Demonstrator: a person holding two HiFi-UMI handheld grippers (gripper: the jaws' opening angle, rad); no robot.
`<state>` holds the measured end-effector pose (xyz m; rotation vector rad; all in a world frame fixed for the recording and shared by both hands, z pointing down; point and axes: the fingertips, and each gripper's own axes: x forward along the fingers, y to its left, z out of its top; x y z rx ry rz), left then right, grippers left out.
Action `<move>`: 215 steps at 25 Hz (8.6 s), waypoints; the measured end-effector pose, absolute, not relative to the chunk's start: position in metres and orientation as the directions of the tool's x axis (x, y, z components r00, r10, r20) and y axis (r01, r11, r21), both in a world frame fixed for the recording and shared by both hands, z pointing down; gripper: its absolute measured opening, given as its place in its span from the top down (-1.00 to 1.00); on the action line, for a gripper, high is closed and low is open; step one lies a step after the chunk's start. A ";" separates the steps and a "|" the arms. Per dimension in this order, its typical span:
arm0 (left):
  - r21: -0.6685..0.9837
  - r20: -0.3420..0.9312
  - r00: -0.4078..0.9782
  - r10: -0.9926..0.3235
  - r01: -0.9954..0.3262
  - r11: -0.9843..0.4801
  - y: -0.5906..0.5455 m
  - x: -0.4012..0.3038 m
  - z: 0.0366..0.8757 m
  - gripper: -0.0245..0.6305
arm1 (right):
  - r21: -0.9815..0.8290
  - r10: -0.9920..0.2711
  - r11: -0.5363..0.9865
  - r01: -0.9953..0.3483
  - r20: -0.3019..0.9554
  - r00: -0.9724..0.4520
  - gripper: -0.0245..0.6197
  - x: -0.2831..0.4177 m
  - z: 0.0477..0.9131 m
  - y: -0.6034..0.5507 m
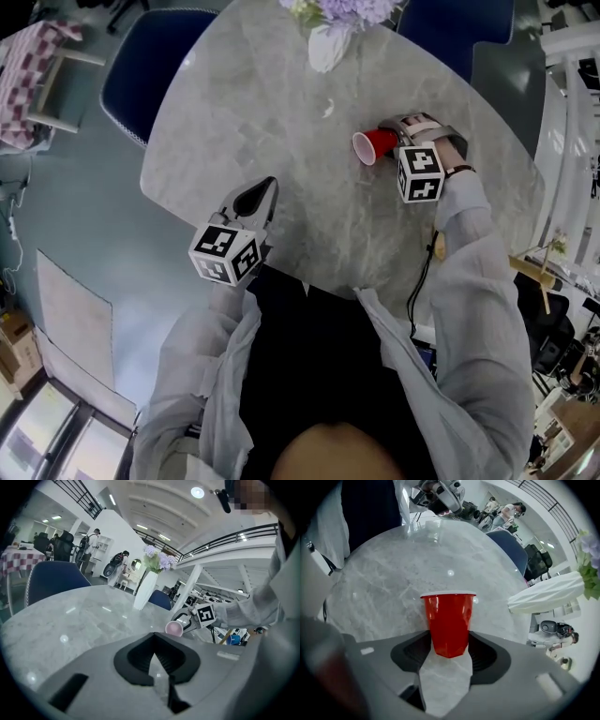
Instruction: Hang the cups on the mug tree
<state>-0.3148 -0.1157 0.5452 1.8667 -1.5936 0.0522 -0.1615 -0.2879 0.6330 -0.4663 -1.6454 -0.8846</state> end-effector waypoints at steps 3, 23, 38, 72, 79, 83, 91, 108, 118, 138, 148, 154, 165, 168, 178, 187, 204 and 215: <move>0.459 0.441 0.242 -0.864 -0.888 -0.015 -0.116 -0.316 0.546 0.93 | 0.282 -0.132 0.653 0.703 0.956 -0.261 0.12 -0.162 0.636 -0.287; 0.446 0.395 0.294 -0.870 -0.890 -0.098 -0.111 -0.305 0.523 0.93 | 0.489 -0.301 0.823 0.290 0.808 -0.507 0.13 -0.187 0.569 -0.276; 0.440 0.327 0.400 -0.856 -0.867 -0.237 -0.090 -0.273 0.490 0.93 | 0.513 -0.449 0.857 -0.053 0.692 -0.565 0.13 -0.154 0.493 -0.208; 0.391 0.231 0.744 -0.627 -0.662 -0.640 -0.101 -0.078 0.438 0.93 | 0.154 -0.743 0.553 -0.819 0.536 -0.401 0.13 0.090 0.413 -0.074; 0.398 0.247 0.752 -0.611 -0.653 -0.644 -0.103 -0.055 0.441 0.93 | -0.287 -0.735 0.467 -0.836 0.401 -0.547 0.13 0.113 0.397 -0.078; 0.401 0.252 0.746 -0.616 -0.660 -0.635 -0.108 -0.053 0.440 0.93 | -0.310 -0.739 0.433 -0.846 0.415 -0.531 0.13 0.145 0.383 -0.085; 0.410 0.245 0.736 -0.631 -0.668 -0.621 -0.117 -0.049 0.441 0.92 | -0.157 -0.646 0.465 -0.871 0.613 -0.455 0.13 0.216 0.375 -0.094; 0.475 0.206 0.710 -0.674 -0.674 -0.565 -0.131 -0.074 0.455 0.93 | -0.046 -0.167 0.727 -0.685 0.956 -0.241 0.13 0.250 0.344 -0.122; 0.536 0.162 0.665 -0.729 -0.679 -0.501 -0.140 -0.094 0.471 0.93 | -0.014 0.004 0.824 -0.566 1.000 -0.019 0.12 0.244 0.329 -0.152; 0.526 0.162 0.668 -0.726 -0.681 -0.509 -0.155 -0.098 0.476 0.93 | -0.081 0.087 0.838 -0.539 0.996 -0.015 -0.16 0.221 0.332 -0.164; 0.466 0.184 0.752 -0.633 -0.634 -0.618 -0.150 -0.064 0.455 0.93 | -0.102 -0.033 0.801 -0.591 0.977 -0.213 -0.25 0.217 0.337 -0.134; 0.436 0.214 0.783 -0.584 -0.611 -0.660 -0.141 -0.033 0.443 0.93 | -0.093 -0.145 0.782 -0.616 0.935 -0.325 -0.29 0.221 0.346 -0.119; 0.377 0.260 0.789 -0.557 -0.614 -0.694 -0.131 0.029 0.425 0.93 | -0.127 -0.384 0.720 -0.683 0.746 -0.544 -0.51 0.247 0.346 -0.102; 0.362 0.264 0.787 -0.557 -0.616 -0.699 -0.125 0.053 0.422 0.93 | -0.160 -0.426 0.713 -0.683 0.675 -0.602 -0.51 0.257 0.349 -0.096; 0.302 0.268 0.755 -0.599 -0.656 -0.692 -0.107 0.111 0.422 0.93 | -0.181 -0.578 0.684 -0.707 0.457 -0.676 -0.45 0.285 0.362 -0.087; 0.314 0.249 0.738 -0.627 -0.674 -0.668 -0.089 0.151 0.431 0.92 | -0.293 -0.703 0.594 -0.749 0.263 -0.661 -0.13 0.295 0.377 -0.086; 0.283 0.248 0.700 -0.669 -0.713 -0.641 -0.083 0.165 0.441 0.92 | -0.181 -0.867 0.426 -0.886 0.196 -0.457 0.89 0.308 0.418 -0.073; 0.263 0.243 0.669 -0.702 -0.743 -0.616 -0.087 0.165 0.438 0.92 | -0.187 -0.855 0.421 -0.887 0.243 -0.458 0.90 0.316 0.430 -0.069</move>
